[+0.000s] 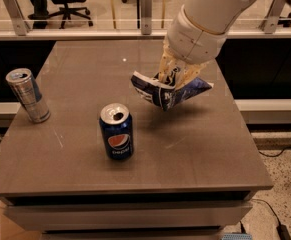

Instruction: Move blue chip bag near pepsi can

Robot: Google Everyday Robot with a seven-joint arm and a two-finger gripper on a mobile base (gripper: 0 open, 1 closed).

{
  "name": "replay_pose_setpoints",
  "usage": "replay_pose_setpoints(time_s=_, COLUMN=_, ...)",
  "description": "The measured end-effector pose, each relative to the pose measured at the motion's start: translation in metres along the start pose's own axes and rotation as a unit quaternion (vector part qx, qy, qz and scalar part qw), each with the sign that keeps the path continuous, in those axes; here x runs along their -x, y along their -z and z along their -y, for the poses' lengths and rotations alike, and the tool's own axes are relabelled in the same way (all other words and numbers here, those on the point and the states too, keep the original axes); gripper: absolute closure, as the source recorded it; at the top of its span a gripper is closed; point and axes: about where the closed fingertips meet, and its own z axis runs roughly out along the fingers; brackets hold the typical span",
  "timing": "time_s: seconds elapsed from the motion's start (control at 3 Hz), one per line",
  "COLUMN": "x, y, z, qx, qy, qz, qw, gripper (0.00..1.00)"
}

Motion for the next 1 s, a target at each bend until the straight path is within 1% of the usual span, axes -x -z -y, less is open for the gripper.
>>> replay_pose_setpoints(time_s=0.33, x=0.019, y=0.009, z=-0.006, qx=0.000, qy=-0.008, qz=0.005, qw=1.0000, gripper=1.00)
replay_pose_setpoints(time_s=0.67, x=0.056, y=0.018, z=-0.009, qx=-0.004, qy=-0.020, qz=0.016, qw=0.9997, gripper=1.00)
replay_pose_setpoints(time_s=1.0, x=0.059, y=0.016, z=-0.006, qx=-0.003, qy=-0.013, qz=0.017, qw=0.9998, gripper=1.00)
